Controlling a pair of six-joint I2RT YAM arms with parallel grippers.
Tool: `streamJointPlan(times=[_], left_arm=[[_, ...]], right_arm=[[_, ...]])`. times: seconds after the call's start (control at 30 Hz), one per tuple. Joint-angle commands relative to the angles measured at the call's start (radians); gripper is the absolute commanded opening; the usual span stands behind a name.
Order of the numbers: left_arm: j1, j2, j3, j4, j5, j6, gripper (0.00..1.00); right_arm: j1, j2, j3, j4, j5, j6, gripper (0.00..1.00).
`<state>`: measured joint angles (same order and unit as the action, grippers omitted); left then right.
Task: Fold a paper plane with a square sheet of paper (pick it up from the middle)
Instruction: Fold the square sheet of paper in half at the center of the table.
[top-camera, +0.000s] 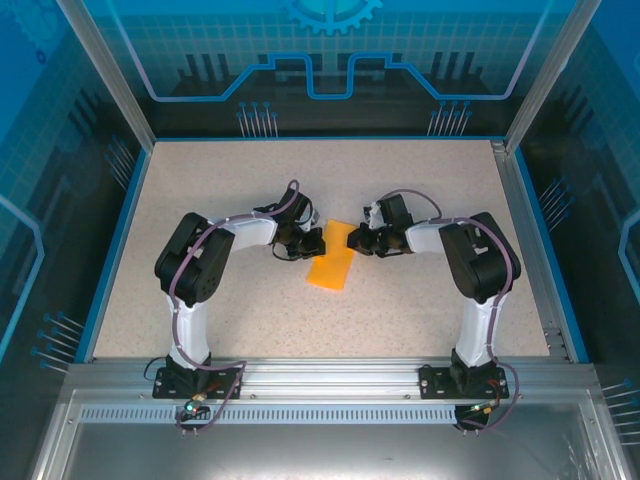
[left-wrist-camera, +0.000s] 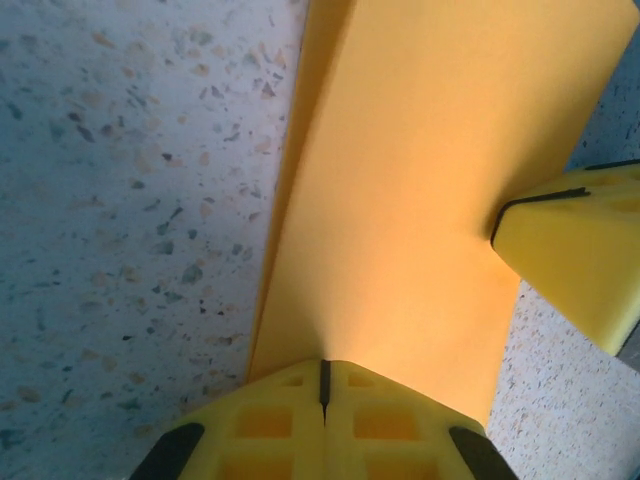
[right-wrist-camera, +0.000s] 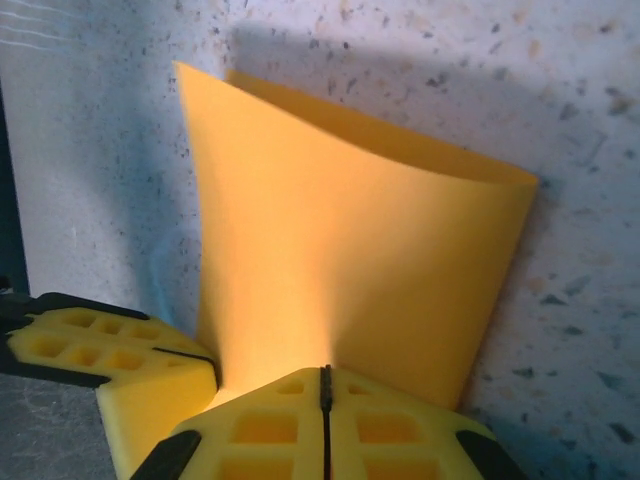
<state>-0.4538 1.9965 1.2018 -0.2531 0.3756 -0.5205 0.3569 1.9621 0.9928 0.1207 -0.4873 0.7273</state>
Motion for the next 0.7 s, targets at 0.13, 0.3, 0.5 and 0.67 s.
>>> streamJointPlan(times=[0.13, 0.3, 0.5, 0.67], left_arm=[[-0.011, 0.044, -0.036, -0.061, -0.017, 0.028, 0.00], [-0.013, 0.043, -0.041, -0.058, -0.015, 0.026, 0.00], [-0.012, 0.041, -0.044, -0.050, -0.020, 0.018, 0.00], [-0.012, 0.040, -0.048, -0.044, -0.020, 0.017, 0.00]], right_arm=[[-0.008, -0.008, 0.044, -0.095, -0.005, -0.025, 0.07], [-0.031, -0.029, 0.088, -0.094, -0.050, -0.017, 0.07], [-0.042, 0.034, 0.120, -0.120, -0.049, -0.025, 0.07], [-0.041, 0.076, 0.102, -0.130, -0.012, -0.024, 0.06]])
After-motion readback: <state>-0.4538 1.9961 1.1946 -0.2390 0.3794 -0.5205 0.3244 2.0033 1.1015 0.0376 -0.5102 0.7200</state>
